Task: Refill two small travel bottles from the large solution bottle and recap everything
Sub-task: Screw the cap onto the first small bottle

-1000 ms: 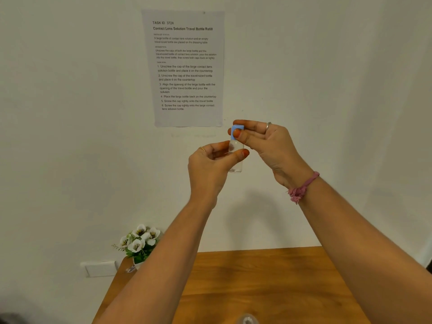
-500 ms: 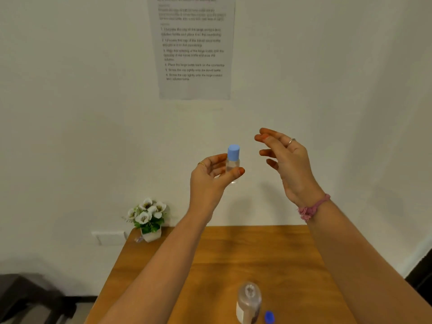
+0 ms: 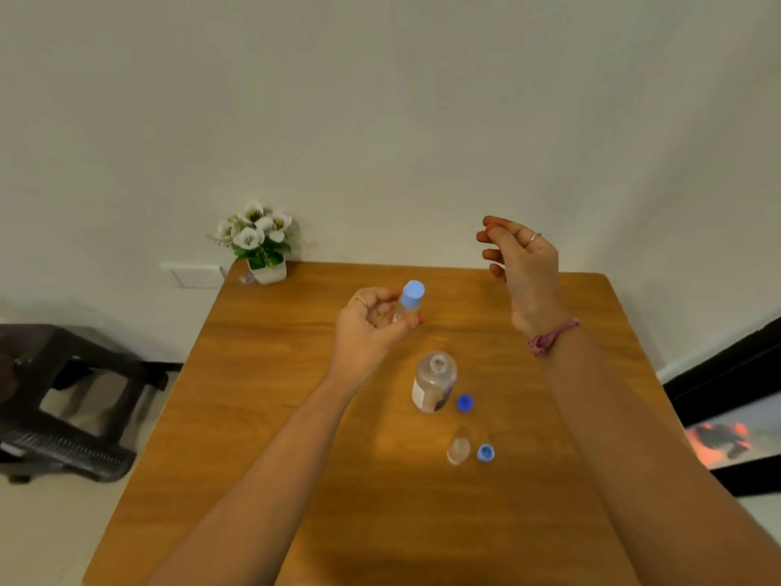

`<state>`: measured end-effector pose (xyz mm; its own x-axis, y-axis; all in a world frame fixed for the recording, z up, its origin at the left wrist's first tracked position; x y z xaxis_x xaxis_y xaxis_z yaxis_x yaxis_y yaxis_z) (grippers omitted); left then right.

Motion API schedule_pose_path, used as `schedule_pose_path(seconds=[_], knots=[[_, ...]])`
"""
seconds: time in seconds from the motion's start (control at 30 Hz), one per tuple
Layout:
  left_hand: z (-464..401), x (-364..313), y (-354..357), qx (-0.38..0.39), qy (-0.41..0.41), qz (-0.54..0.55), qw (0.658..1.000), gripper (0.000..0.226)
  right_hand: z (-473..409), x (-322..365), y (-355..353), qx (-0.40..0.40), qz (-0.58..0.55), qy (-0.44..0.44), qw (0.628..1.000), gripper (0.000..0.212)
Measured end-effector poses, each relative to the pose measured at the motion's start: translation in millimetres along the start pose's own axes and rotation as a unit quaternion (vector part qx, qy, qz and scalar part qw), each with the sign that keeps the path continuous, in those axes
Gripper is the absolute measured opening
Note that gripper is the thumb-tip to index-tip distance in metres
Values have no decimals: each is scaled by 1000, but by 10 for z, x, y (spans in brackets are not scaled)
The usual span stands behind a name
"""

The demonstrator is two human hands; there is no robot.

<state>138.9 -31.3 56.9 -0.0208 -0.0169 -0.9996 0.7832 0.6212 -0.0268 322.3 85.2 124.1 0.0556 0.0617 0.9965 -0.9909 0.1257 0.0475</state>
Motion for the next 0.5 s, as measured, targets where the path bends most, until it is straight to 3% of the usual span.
schedule_pose_path(seconds=[0.5], knots=[[825,1329,-179,-16,-120,-83,989,39,198,-1249,-485,-32,40,94,994,11]])
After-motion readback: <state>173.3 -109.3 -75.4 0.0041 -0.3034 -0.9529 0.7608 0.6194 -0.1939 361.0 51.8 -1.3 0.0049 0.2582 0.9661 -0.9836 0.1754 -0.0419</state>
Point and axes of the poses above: each hand's wrist, its own z-axis away from the middle knuckle, its own y-axis out of the palm, x = y × z, the point moved 8 cm from there along -z, towards the middle knuckle, and after that the axes turned 11 degrees about -x, right-handed, at the moved point
